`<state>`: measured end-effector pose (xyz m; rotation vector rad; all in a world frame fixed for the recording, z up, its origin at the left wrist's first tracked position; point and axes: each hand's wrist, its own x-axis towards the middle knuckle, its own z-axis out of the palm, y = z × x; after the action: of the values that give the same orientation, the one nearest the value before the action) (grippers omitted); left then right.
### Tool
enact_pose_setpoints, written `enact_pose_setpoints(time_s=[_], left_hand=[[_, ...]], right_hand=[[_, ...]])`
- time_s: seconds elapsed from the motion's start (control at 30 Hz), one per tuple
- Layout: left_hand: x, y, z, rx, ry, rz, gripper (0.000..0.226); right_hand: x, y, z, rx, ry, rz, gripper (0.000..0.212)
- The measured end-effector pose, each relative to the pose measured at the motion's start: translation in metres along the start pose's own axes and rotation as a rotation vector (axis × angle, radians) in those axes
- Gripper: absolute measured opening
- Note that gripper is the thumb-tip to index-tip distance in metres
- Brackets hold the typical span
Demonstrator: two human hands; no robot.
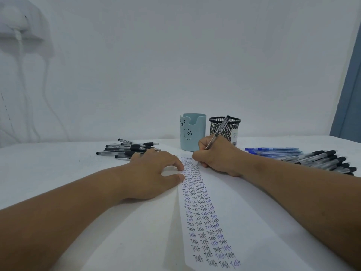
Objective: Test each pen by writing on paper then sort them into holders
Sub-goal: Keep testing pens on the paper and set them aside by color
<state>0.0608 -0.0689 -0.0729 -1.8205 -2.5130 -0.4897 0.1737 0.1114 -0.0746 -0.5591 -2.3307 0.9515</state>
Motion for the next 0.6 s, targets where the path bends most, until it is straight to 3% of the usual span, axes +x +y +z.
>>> enact_pose_setpoints(time_s=[0.6], left_hand=[[-0.0015, -0.0006, -0.0010, 0.019, -0.028, 0.015, 0.031]], right_hand=[[0.0020, 0.0017, -0.0003, -0.002, 0.019, 0.023, 0.036]])
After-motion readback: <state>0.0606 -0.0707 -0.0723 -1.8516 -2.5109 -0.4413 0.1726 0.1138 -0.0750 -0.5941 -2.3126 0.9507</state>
